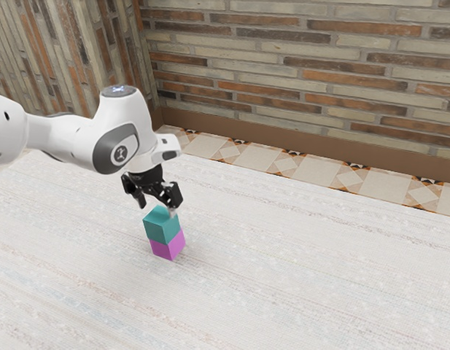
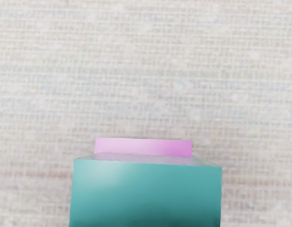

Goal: Pick up the blue block with one arm, and put the blue block on the table with one arm

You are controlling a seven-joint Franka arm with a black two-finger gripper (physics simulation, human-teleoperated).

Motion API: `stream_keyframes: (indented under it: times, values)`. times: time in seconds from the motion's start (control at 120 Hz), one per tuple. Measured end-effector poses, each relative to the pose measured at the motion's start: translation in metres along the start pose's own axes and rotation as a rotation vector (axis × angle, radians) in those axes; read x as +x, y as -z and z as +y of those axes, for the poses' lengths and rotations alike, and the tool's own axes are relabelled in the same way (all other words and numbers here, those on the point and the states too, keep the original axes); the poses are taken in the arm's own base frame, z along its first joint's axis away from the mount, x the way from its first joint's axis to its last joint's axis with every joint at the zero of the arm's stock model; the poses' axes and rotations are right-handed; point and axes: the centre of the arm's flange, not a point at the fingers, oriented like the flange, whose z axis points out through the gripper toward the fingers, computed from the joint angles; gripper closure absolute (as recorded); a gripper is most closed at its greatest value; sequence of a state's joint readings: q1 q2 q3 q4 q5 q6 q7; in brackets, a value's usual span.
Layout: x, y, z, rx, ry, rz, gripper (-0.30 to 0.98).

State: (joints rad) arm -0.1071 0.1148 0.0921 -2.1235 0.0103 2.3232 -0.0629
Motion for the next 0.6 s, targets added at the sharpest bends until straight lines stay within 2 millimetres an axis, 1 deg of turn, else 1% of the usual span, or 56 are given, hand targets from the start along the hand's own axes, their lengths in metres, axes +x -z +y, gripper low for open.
stream_keyframes:
  times: [0.3, 0.533, 0.575, 0.6]
  values:
    - [0.000, -0.015, 0.000, 0.003, 0.009, -0.017, 0.03]
    - [0.000, -0.040, -0.004, 0.007, 0.021, -0.056, 0.03]
    - [0.000, -0.043, -0.004, 0.007, 0.022, -0.057, 0.05]
    - [0.000, -0.044, -0.003, 0.007, 0.021, -0.059, 0.08]
